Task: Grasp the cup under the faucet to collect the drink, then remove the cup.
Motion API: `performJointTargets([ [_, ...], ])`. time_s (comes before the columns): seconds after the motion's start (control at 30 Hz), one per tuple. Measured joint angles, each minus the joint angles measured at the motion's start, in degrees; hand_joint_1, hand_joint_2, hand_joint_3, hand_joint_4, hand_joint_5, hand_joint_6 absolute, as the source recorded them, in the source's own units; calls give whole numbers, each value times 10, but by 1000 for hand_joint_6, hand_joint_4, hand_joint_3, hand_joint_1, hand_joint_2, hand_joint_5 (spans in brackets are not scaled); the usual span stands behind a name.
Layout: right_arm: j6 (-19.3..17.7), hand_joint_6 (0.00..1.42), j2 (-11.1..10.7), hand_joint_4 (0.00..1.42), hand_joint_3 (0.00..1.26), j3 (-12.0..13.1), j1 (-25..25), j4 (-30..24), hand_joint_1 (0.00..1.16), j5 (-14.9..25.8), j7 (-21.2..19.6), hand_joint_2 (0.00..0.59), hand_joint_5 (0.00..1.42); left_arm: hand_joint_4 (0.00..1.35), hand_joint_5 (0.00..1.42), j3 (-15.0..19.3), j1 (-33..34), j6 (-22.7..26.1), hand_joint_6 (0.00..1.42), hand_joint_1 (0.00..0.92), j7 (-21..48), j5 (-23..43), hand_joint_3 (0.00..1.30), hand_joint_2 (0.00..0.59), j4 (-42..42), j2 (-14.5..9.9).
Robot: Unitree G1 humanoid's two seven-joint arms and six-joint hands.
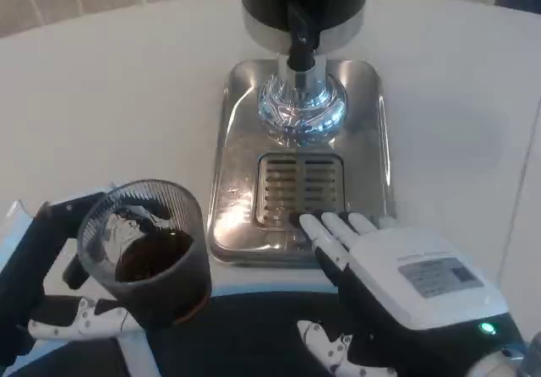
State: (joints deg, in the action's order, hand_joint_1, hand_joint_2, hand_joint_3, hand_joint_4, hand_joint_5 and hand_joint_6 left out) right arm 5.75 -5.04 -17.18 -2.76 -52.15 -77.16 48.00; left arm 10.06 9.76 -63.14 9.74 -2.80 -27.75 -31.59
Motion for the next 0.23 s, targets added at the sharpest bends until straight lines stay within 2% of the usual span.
performJointTargets([
  [0.23, -5, 0, 1, 0, 0, 2, -1, 0, 180, 0, 1, 564, 0, 1222, 1424, 0, 0, 0, 1424, 549, 0, 0, 1007, 69, 0, 0],
])
